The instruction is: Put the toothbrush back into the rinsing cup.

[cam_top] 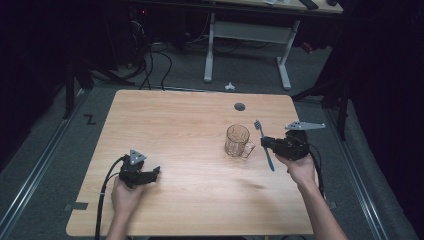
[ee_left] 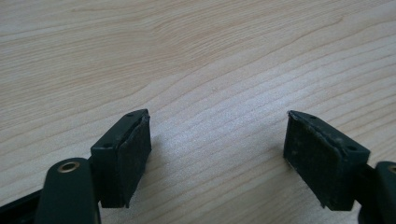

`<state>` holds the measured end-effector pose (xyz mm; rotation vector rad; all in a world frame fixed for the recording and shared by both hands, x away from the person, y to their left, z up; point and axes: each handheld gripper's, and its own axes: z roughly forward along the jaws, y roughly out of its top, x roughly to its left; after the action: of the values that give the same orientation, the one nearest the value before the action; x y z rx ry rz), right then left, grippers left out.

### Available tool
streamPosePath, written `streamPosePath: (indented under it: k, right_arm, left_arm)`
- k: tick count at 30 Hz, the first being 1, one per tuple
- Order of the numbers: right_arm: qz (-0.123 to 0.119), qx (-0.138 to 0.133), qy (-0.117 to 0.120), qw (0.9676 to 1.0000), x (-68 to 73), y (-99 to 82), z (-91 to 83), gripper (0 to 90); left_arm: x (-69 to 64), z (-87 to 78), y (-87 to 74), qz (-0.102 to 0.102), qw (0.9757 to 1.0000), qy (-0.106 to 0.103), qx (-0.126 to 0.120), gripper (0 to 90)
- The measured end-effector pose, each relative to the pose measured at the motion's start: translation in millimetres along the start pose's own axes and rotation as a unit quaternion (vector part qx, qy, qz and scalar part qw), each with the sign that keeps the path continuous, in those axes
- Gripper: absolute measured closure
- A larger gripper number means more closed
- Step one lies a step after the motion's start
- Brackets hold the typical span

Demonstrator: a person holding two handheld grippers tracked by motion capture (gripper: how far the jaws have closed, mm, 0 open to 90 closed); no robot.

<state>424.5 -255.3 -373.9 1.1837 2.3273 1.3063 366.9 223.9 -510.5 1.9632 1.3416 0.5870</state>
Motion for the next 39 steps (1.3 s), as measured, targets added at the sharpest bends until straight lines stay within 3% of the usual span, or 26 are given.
streamPosePath:
  k: [1, 4, 16, 26, 39]
  right_arm:
    - [-0.011, -0.01, 0.003, 0.9999, 3.6, 0.4, -0.2, 80.0]
    - [0.003, -0.022, 0.022, 0.9995, 3.8, 3.9, -1.5, 80.0]
    - [-0.006, -0.05, 0.035, 0.9981, 8.1, 19.8, 5.4, 80.1]
    - [0.001, -0.073, 0.038, 0.9966, 6.2, 32.0, 13.3, 80.0]
    - [0.009, -0.075, 0.033, 0.9966, 0.8, 43.5, 21.3, 80.0]
  left_arm:
    - [0.0, 0.0, 0.0, 0.0, 1.0, 0.0, 0.0, 23.7]
    - [0.0, 0.0, 0.0, 0.0, 1.0, 0.0, 0.0, 23.8]
    - [0.0, 0.0, 0.0, 0.0, 1.0, 0.0, 0.0, 23.8]
    - [-0.1, 0.0, 0.0, 0.0, 1.0, 0.0, 0.0, 23.9]
    - [-0.2, -0.1, -0.1, 0.001, 1.0, 0.0, 0.0, 24.2]
